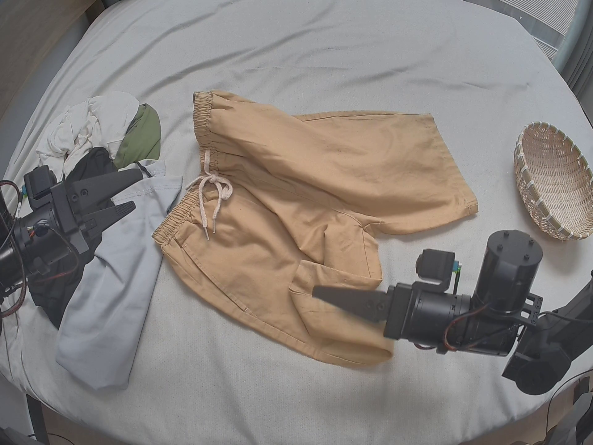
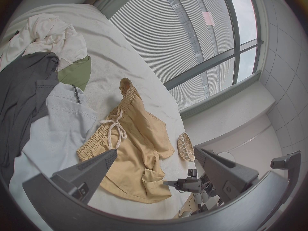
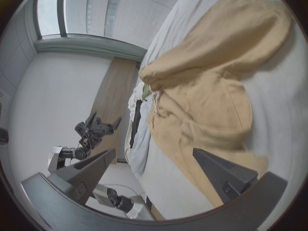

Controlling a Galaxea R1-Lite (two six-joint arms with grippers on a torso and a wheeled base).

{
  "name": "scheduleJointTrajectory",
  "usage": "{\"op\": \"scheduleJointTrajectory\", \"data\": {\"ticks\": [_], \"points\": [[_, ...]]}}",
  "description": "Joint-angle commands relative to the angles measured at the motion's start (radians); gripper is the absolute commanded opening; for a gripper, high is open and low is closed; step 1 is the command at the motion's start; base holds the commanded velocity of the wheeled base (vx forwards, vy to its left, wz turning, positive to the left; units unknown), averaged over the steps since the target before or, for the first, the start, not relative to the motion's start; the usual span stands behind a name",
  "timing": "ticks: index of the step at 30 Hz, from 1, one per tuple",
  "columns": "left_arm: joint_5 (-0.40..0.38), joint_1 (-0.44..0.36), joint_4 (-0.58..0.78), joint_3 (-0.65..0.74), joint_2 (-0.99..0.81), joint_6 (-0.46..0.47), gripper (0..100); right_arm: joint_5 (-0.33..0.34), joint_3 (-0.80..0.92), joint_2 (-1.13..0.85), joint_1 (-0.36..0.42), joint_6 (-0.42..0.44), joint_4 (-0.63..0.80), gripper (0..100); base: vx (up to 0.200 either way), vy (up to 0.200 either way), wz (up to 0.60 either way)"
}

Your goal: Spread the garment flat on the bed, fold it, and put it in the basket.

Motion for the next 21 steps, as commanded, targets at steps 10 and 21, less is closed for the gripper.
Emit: {"op": "scheduleJointTrajectory", "data": {"ticks": [10,21], "points": [[0.003,0.001,-0.033,0.033,0.003,0.001,100,-0.004,-0.020,-0.092,-0.048,-0.134,0.048,100,0.000,0.000,0.00],[0.000,0.001,-0.067,0.048,0.003,-0.001,100,-0.004,-0.025,0.030,-0.189,-0.306,0.049,100,0.000,0.000,0.00]]}}
